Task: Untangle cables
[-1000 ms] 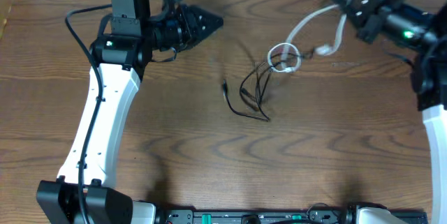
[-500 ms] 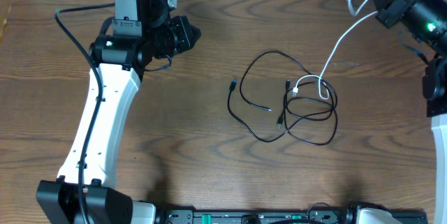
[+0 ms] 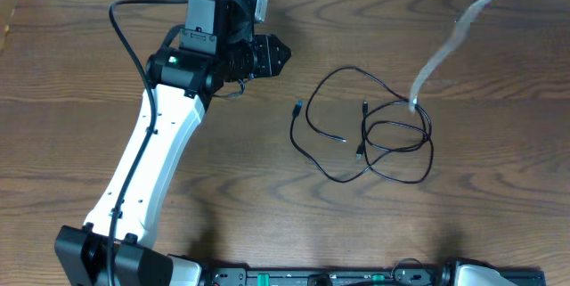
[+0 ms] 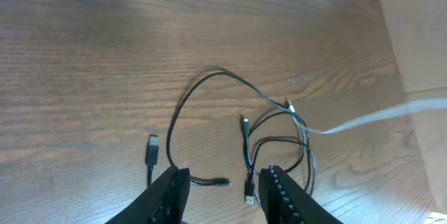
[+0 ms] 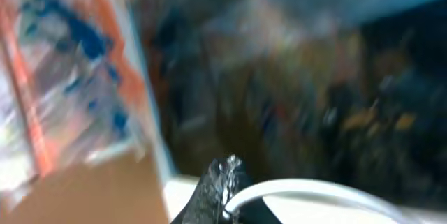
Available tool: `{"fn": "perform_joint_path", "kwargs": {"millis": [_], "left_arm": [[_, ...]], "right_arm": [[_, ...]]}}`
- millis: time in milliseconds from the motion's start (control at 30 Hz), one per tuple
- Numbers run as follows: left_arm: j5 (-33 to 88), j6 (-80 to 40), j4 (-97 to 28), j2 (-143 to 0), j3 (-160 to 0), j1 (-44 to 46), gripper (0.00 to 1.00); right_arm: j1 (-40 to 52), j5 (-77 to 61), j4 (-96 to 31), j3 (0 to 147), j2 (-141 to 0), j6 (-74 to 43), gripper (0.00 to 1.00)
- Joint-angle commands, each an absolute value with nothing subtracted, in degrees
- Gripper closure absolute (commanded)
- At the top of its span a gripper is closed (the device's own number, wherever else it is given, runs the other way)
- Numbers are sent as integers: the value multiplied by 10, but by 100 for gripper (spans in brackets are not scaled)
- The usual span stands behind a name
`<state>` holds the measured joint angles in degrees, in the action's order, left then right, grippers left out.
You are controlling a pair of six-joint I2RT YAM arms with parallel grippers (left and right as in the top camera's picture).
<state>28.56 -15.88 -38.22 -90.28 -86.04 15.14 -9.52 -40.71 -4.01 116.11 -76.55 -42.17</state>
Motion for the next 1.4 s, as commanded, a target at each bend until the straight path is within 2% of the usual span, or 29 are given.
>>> {"fn": "perform_joint_path", "kwargs": {"millis": [0, 100, 267, 333, 367, 500, 633, 900, 1167, 1367], "left_arm": [[275, -135, -388, -915, -865, 152, 61], [275, -124, -394, -916, -865, 152, 61], [273, -122, -394, -916, -865, 152, 60], [267, -122, -392, -916, -865, 152, 60], [260, -122, -392, -916, -865, 152, 59], [259, -123, -392, -917, -865, 152, 59], [259, -123, -392, -917, -865, 152, 59], [277, -122, -361, -944, -865, 215, 45], [447, -123, -176, -1059, -865, 336, 34], [472, -156, -86, -1126, -865, 383, 30]], "right_arm": [[-141, -316, -43, 1215, -773, -431, 99], [-184, -312, -66, 1231, -773, -430, 99], [-206, -350, -125, 1230, -785, -432, 99], [-205, -411, -121, 1231, -800, -521, 99], [-205, -475, -78, 1231, -815, -619, 99], [-177, -563, 98, 1231, -848, -818, 99], [-163, -563, 86, 1230, -852, -795, 99], [-163, -570, -49, 1230, -852, -668, 99], [-165, -572, -102, 1230, -855, -616, 99], [-165, -574, -111, 1230, -855, -610, 99]]}}
